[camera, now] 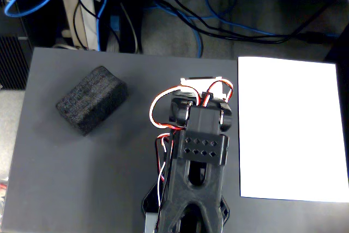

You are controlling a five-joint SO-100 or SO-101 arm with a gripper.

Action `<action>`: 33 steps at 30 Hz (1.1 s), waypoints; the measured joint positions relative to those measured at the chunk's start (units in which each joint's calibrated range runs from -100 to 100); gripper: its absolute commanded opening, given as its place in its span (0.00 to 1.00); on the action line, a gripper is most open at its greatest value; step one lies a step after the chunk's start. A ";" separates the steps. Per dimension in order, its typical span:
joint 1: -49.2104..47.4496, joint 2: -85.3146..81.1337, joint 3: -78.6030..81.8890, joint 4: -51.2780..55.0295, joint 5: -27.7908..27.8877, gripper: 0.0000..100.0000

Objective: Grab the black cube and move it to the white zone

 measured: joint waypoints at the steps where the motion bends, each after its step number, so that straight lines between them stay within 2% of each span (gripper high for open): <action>1: 0.00 0.00 0.00 0.00 0.00 0.02; 17: 0.00 0.00 -0.73 0.17 0.31 0.02; 27: 0.00 0.00 -38.85 0.26 0.37 0.02; 29: -3.40 -0.08 -45.98 0.34 0.37 0.02; 33: -17.80 -0.25 -49.54 4.11 0.68 0.02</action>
